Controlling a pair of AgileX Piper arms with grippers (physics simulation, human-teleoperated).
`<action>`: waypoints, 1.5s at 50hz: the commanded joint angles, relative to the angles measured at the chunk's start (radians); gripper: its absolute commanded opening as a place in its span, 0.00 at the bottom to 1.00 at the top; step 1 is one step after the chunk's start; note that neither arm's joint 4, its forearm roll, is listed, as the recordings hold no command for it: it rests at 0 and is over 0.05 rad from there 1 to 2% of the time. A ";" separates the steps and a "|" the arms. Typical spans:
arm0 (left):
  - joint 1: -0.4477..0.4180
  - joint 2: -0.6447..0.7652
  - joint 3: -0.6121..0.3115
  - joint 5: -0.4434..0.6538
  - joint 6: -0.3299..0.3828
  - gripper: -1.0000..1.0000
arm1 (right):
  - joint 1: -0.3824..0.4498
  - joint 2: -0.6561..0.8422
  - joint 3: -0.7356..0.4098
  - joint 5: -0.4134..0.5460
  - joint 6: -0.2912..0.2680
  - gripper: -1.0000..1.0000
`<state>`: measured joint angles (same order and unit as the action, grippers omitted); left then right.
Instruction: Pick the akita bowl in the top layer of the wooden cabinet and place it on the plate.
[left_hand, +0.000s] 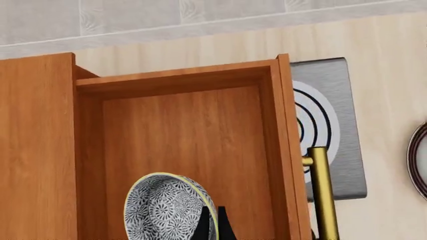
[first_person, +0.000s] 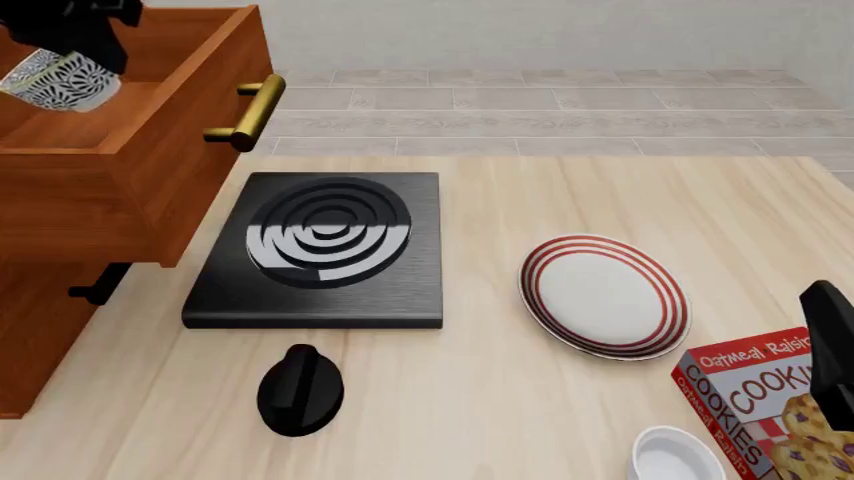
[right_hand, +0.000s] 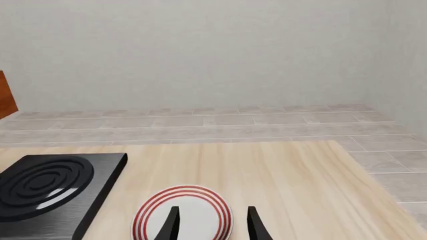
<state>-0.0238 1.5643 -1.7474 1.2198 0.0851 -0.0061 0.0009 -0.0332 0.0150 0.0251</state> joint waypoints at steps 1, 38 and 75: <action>0.005 -0.017 -0.012 0.000 0.019 0.00 | 0.001 0.000 0.000 0.000 -0.004 1.00; -0.069 -0.061 -0.154 0.000 0.032 0.00 | 0.006 0.000 0.001 -0.005 -0.016 1.00; -0.188 -0.034 -0.314 0.000 0.132 0.00 | 0.005 0.000 0.004 -0.008 -0.020 1.00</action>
<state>-0.1772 1.5186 -2.0163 1.2200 0.1957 0.0004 0.0007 -0.0314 0.0091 0.0043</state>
